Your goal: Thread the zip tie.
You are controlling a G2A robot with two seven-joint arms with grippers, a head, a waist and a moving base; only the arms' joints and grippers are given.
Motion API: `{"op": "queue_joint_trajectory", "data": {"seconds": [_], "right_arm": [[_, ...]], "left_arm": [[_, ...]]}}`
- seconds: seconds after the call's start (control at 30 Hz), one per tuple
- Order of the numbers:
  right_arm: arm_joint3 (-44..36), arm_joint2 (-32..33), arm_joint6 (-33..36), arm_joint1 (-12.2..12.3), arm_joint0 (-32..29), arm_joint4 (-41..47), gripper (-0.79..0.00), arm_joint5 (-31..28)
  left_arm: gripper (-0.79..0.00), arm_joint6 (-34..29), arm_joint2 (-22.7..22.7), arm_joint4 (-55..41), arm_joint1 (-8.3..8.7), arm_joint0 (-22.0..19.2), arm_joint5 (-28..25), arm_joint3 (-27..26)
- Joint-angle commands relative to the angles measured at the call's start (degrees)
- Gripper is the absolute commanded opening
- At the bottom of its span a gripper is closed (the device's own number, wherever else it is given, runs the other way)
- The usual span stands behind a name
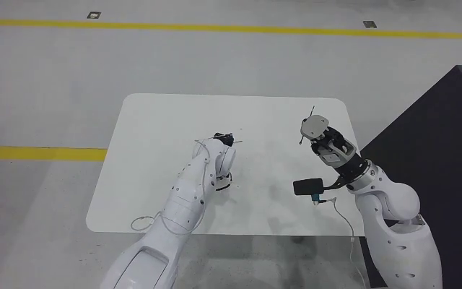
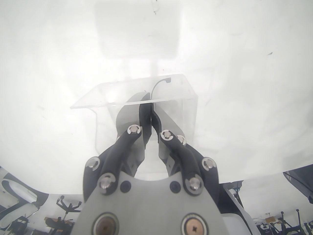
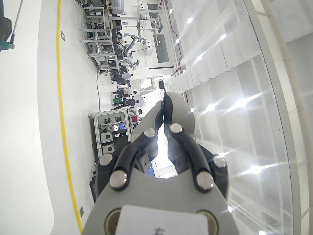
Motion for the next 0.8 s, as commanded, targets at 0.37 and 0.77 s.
{"op": "queue_joint_trajectory", "data": {"seconds": [0.37, 0.77], "right_arm": [[0.0, 0.0, 0.0, 0.0, 0.0, 0.0, -0.785, 0.0], [0.0, 0.0, 0.0, 0.0, 0.0, 0.0, -0.785, 0.0]], "left_arm": [[-0.785, -5.78, -1.09, 3.72, 1.0, 3.47, 0.83, -12.54], [-0.785, -8.16, -6.78, -1.02, 2.74, 15.66, -2.59, -45.53]]}}
